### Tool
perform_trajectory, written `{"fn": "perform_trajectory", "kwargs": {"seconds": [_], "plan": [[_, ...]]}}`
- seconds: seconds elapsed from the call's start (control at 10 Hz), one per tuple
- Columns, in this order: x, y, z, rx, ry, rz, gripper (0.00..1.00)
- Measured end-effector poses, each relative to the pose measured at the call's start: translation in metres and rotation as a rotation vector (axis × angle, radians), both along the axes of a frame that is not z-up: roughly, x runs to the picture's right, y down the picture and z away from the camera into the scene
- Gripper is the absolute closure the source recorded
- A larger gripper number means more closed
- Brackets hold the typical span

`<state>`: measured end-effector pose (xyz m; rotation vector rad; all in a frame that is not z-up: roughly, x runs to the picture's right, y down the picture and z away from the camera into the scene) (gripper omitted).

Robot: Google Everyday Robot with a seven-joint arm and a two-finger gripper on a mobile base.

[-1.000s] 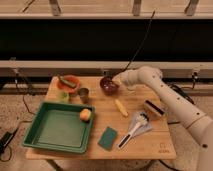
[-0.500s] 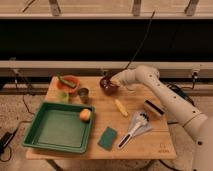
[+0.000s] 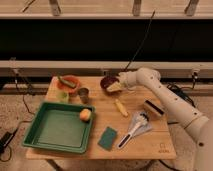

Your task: Place fork in purple bowl

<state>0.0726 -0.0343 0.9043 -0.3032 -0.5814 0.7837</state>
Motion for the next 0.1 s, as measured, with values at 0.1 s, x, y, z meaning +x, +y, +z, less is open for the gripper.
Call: {"fn": "perform_trajectory", "kwargs": {"seconds": [0.1], "plan": [[-0.0016, -0.0002, 0.0000, 0.000, -0.002, -0.002, 0.20]]}}
